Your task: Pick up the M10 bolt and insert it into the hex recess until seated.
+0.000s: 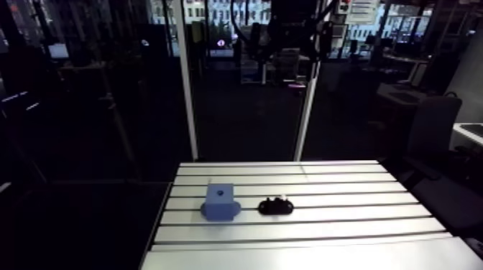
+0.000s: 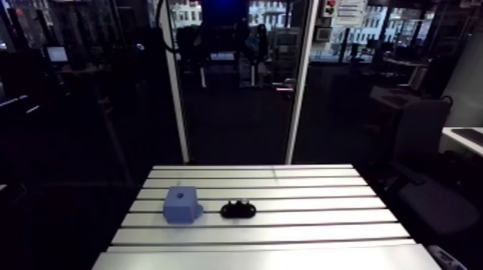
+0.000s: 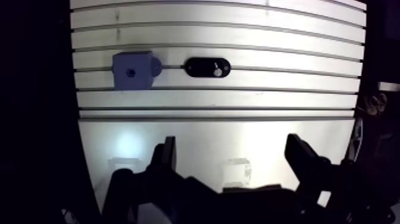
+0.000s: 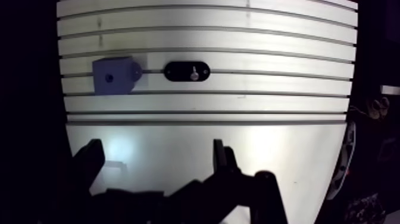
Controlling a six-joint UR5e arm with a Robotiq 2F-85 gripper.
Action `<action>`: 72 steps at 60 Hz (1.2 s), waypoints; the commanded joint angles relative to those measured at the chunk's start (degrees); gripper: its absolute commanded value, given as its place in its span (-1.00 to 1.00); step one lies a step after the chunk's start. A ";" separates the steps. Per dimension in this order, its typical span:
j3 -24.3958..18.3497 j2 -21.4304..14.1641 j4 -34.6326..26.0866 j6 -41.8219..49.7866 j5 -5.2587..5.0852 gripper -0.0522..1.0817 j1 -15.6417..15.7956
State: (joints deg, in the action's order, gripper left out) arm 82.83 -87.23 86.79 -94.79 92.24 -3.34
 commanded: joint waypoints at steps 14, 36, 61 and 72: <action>-0.88 2.92 -0.88 -3.79 -0.43 -0.90 -0.17; -0.79 2.82 -0.79 -3.87 -0.44 -0.90 -0.17; 2.39 2.14 1.90 -3.87 0.00 -0.90 -0.35; 6.88 0.52 7.99 -5.75 0.00 -0.90 -0.42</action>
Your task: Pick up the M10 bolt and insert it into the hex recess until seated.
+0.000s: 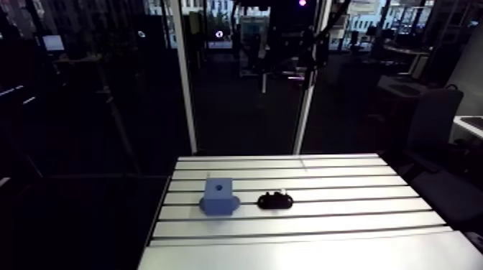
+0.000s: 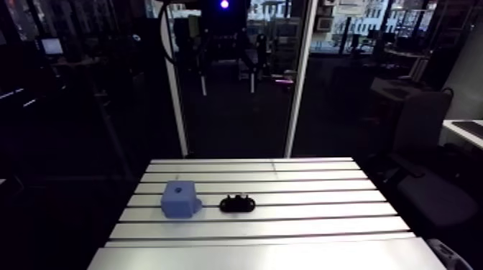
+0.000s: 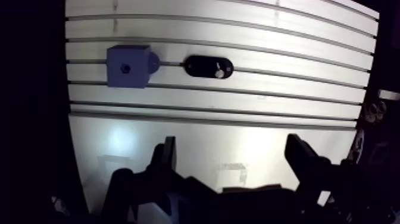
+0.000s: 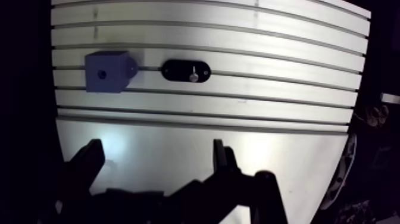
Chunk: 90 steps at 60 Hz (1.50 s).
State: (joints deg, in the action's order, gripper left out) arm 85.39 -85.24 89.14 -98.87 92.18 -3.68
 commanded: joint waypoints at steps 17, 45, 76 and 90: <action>11.27 -3.47 13.01 -1.81 0.33 -0.89 -0.86; 24.23 -5.33 27.24 -3.23 -0.28 -0.84 -1.84; 31.49 -4.31 36.36 -4.30 -0.45 -0.17 -5.45; 33.12 -2.45 39.22 -5.82 -1.40 -0.08 -6.17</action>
State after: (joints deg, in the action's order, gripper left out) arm 117.05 -89.07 126.21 -103.55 91.34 -9.18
